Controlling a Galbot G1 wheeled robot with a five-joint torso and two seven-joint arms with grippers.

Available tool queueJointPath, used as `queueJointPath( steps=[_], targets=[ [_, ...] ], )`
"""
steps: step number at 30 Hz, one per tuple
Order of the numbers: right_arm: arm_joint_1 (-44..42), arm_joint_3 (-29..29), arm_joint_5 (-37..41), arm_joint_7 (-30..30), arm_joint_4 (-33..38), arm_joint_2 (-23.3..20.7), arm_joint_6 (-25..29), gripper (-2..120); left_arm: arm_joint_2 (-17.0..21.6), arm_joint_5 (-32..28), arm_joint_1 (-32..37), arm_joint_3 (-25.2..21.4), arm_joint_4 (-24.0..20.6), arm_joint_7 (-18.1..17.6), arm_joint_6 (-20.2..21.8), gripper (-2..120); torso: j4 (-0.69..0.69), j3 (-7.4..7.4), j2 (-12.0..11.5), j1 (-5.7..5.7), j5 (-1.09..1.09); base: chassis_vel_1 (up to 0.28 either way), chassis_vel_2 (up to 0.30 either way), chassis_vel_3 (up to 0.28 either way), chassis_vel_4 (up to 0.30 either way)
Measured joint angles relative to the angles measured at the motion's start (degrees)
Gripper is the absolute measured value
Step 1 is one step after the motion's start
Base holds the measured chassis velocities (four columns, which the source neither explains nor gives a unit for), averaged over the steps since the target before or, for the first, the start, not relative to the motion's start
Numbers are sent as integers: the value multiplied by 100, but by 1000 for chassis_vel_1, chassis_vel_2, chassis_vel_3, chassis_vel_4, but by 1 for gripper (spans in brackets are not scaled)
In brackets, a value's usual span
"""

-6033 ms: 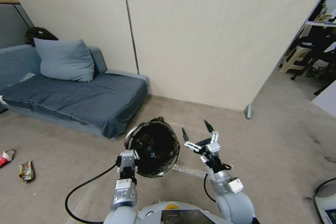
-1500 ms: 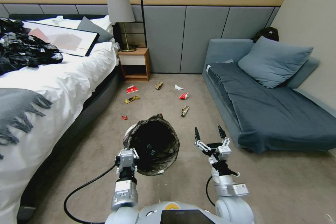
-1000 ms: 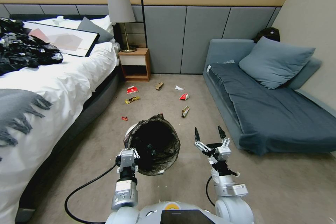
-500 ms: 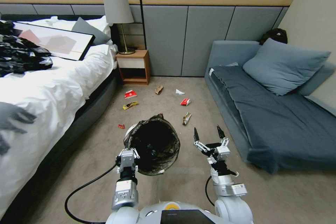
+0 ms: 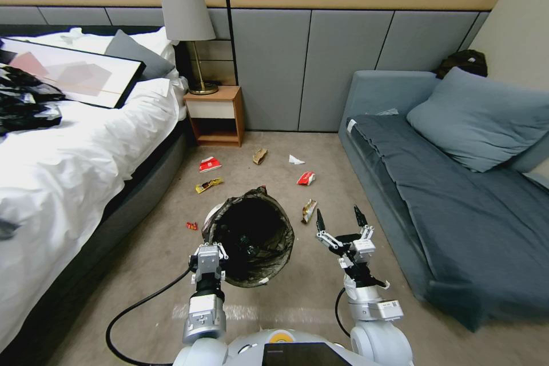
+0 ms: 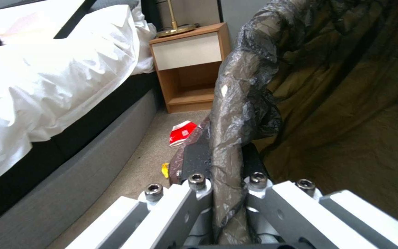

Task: Pick up the trash bin, then pick up the garbage from the floor and place it into the trash bin.

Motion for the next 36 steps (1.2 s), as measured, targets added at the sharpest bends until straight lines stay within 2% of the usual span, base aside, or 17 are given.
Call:
queueJointPath(
  steps=[36],
  targets=[
    [-2,0,0,1,2,0,-1,100,0,-2,0,4,-1,0,8,0,0,-1,0,-2,-1,-2,2,2,-1]
  ],
)
